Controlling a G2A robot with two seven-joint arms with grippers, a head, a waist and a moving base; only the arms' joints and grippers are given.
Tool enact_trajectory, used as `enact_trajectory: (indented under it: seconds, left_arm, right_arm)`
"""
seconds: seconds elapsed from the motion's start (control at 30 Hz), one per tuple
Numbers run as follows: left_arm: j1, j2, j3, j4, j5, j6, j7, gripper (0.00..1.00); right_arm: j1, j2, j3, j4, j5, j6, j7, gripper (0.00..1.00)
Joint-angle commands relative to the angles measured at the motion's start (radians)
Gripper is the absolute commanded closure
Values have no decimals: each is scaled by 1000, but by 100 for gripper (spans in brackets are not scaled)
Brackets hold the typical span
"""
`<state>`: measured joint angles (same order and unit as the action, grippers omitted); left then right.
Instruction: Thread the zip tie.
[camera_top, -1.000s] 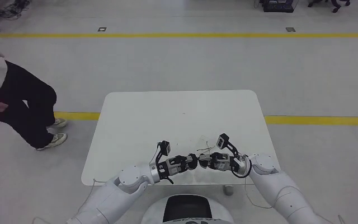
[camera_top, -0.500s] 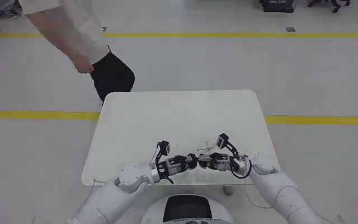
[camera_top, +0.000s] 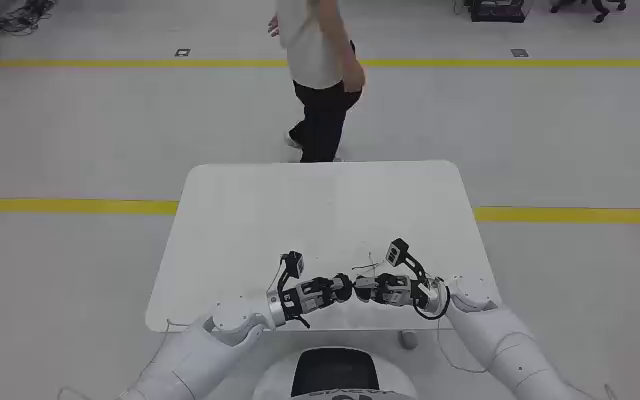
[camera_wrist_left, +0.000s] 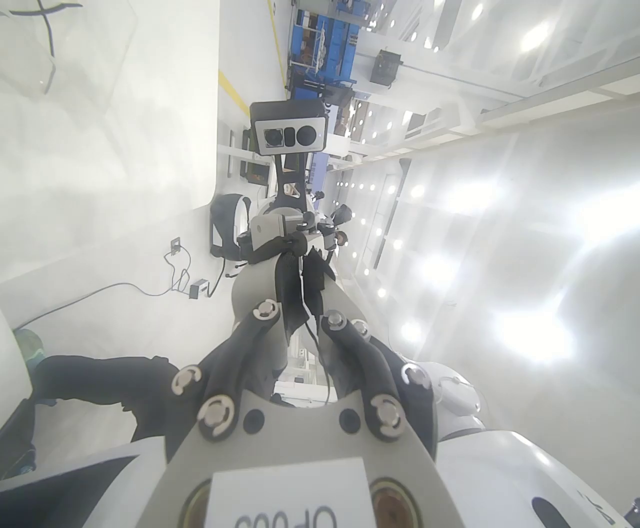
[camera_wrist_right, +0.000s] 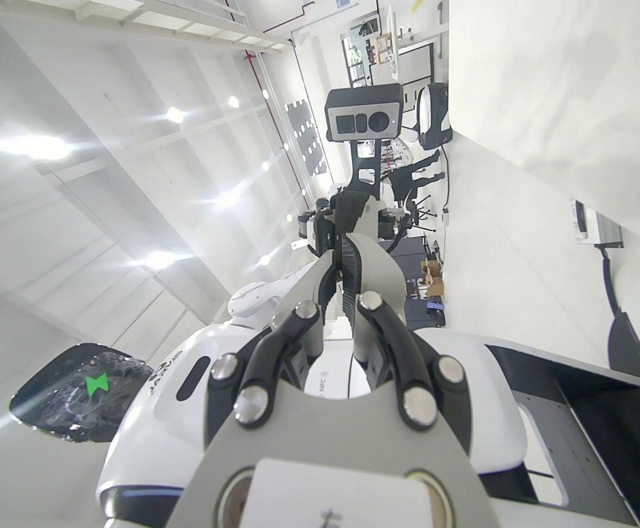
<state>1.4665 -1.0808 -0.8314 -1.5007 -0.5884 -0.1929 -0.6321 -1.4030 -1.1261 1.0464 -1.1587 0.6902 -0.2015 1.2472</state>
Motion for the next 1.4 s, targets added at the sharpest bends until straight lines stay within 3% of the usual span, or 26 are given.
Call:
enact_trajectory:
  seconds: [0.0,1.37]
  left_arm:
    - [-1,0,0,0,0,1,-1,94]
    - [-11,1,11,6,-2,1,-4,94]
  right_arm:
    - [0,0,0,0,0,-1,-1,100]
    - [10,-3,-8,14,9,0,-6,100]
